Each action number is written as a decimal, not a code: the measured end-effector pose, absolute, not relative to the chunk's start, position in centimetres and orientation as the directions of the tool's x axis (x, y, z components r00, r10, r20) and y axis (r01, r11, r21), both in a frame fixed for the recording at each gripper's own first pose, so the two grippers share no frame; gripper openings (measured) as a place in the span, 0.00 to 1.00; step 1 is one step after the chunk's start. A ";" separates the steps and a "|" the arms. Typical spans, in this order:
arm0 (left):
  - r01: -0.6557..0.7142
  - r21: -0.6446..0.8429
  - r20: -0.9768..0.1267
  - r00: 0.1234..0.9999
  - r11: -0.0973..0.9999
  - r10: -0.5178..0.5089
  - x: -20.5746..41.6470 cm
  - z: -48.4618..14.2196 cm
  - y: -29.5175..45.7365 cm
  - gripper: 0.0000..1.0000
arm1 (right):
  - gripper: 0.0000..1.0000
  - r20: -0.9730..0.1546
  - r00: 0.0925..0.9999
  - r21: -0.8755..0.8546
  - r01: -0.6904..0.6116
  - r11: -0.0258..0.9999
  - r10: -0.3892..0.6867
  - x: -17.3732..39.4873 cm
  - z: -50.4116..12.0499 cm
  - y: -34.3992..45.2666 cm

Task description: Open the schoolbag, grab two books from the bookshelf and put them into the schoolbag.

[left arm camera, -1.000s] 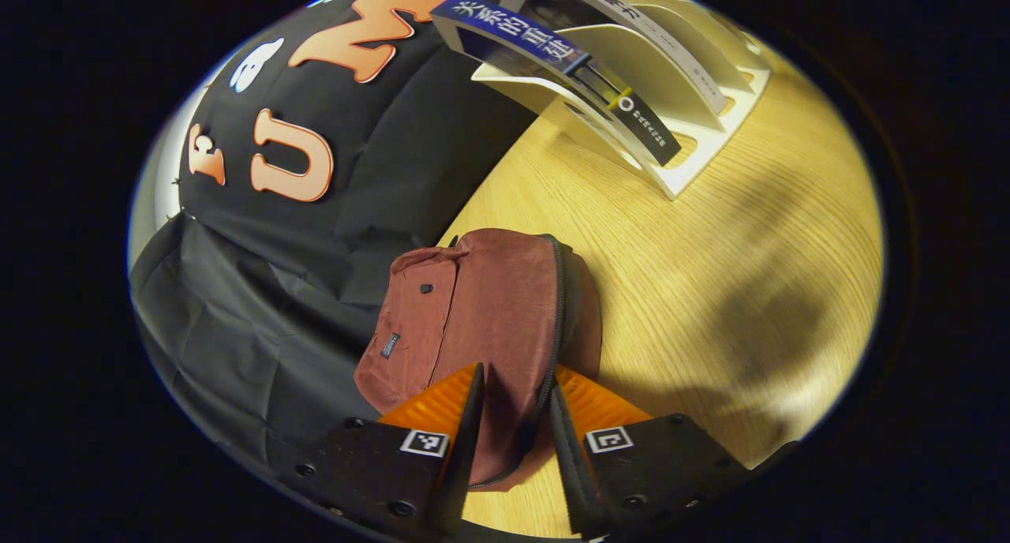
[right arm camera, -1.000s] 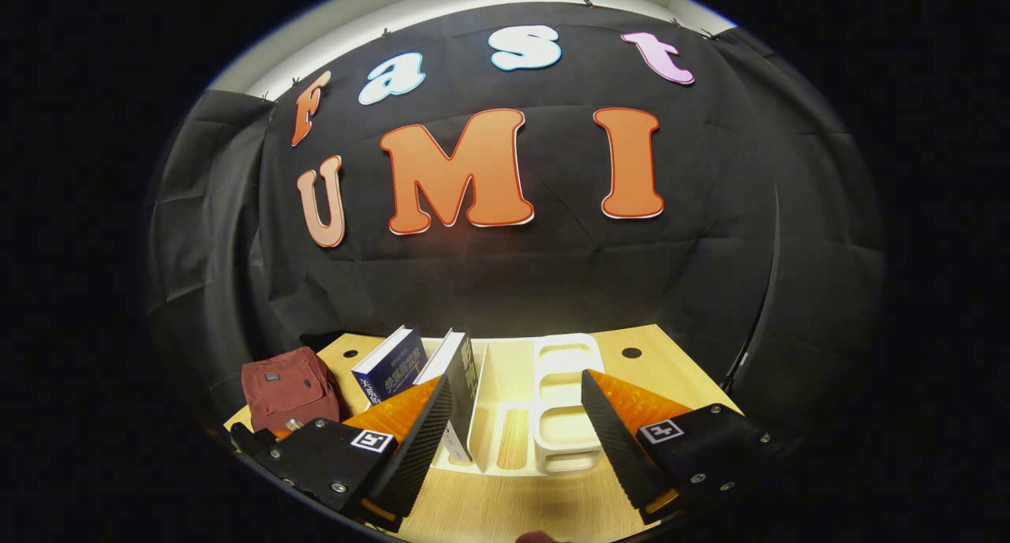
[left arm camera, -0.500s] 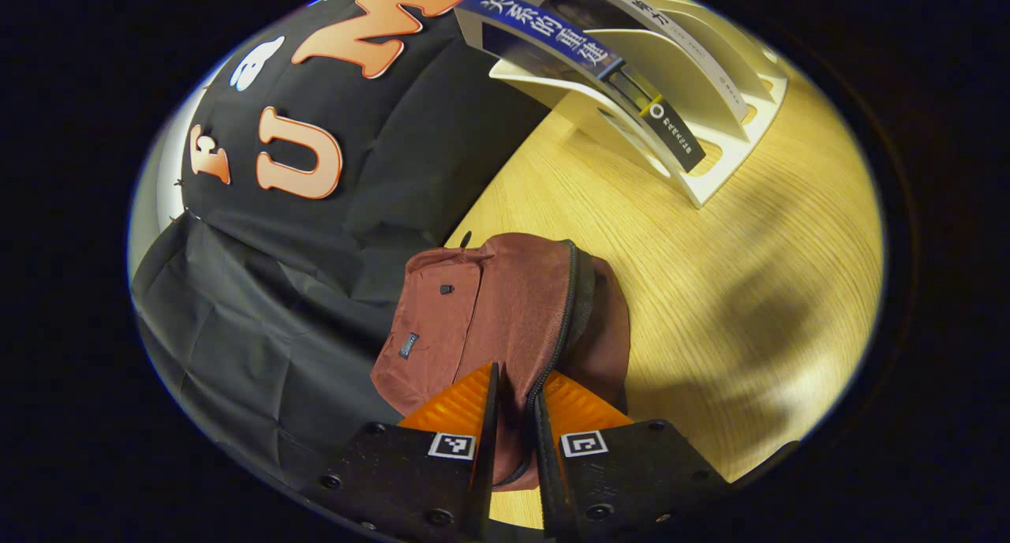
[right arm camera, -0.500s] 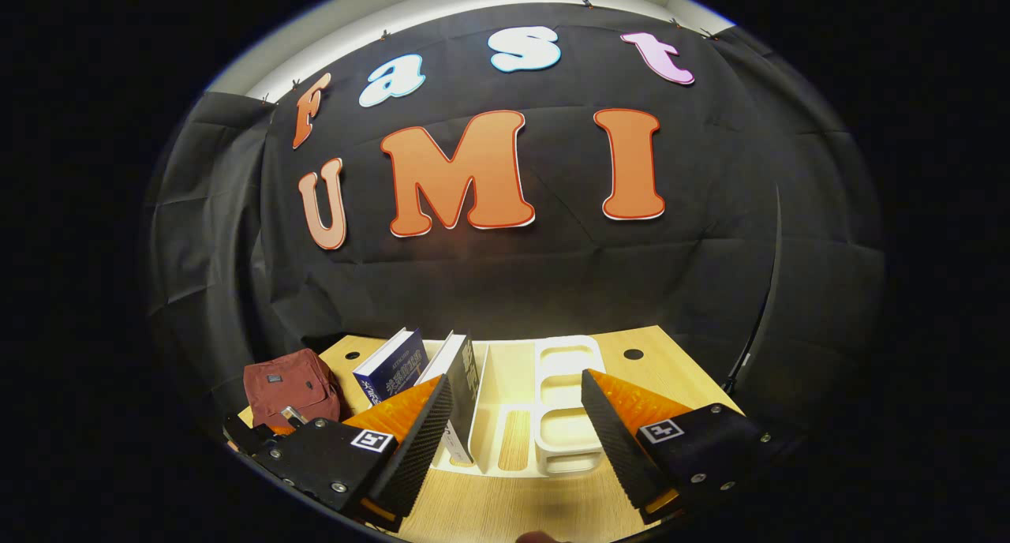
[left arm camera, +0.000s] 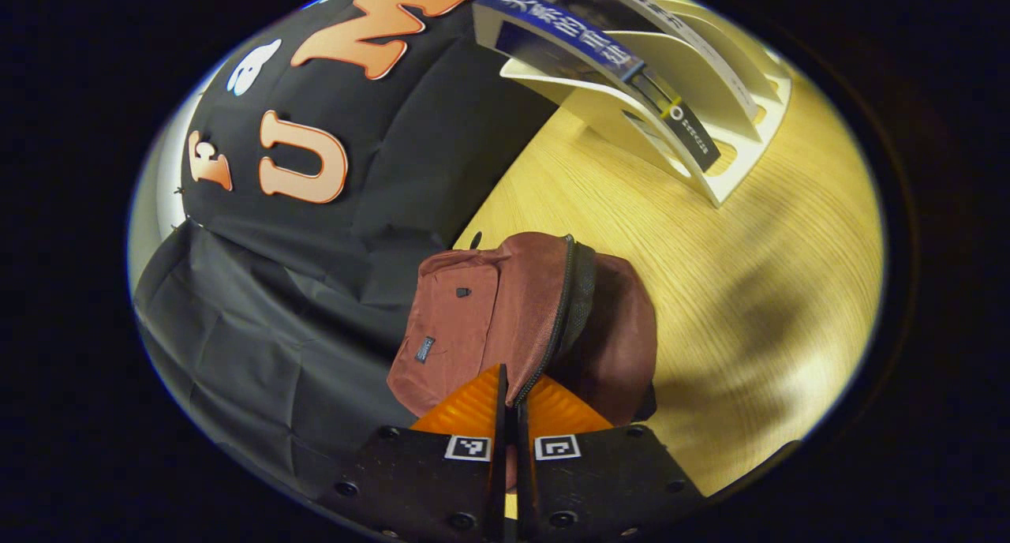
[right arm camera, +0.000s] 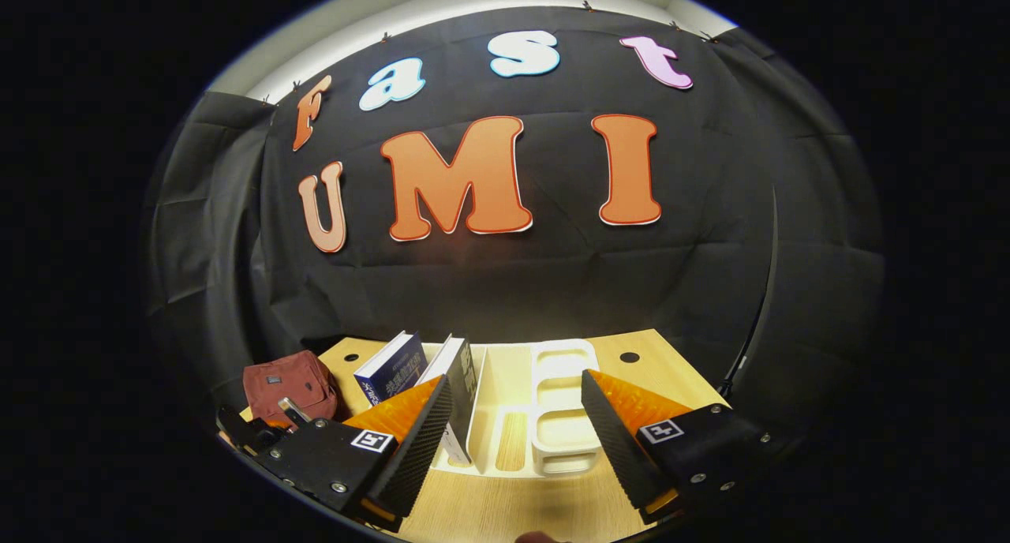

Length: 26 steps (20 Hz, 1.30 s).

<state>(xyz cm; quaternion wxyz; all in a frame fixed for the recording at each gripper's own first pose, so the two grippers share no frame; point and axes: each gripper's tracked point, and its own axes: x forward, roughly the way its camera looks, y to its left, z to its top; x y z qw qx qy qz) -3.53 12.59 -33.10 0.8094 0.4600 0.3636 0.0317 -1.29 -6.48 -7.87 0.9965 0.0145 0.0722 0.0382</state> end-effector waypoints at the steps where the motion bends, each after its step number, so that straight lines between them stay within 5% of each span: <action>1: 0.284 0.752 -0.571 0.730 0.594 0.374 -3.0 -32.1 13.0 0.06 | 0.97 -0.140 0.986 0.032 -0.086 0.996 0.090 -1.3 -7.7 -6.0; 8: 0.342 0.591 -0.677 0.703 0.730 0.218 0.6 -26.2 15.3 0.05 | 0.97 -0.186 0.976 -0.042 -0.127 0.991 0.117 0.3 -6.6 -1.5; 17: 0.547 0.396 -0.781 0.623 0.738 -0.042 4.8 -21.9 18.2 0.05 | 0.97 -0.271 0.960 -0.115 -0.103 0.988 0.069 4.0 -4.1 8.1; 26: 0.694 0.170 -0.833 0.481 0.700 -0.274 9.2 -18.2 21.7 0.06 | 0.98 -0.531 0.846 -0.064 -0.097 0.993 0.048 8.0 -7.3 16.0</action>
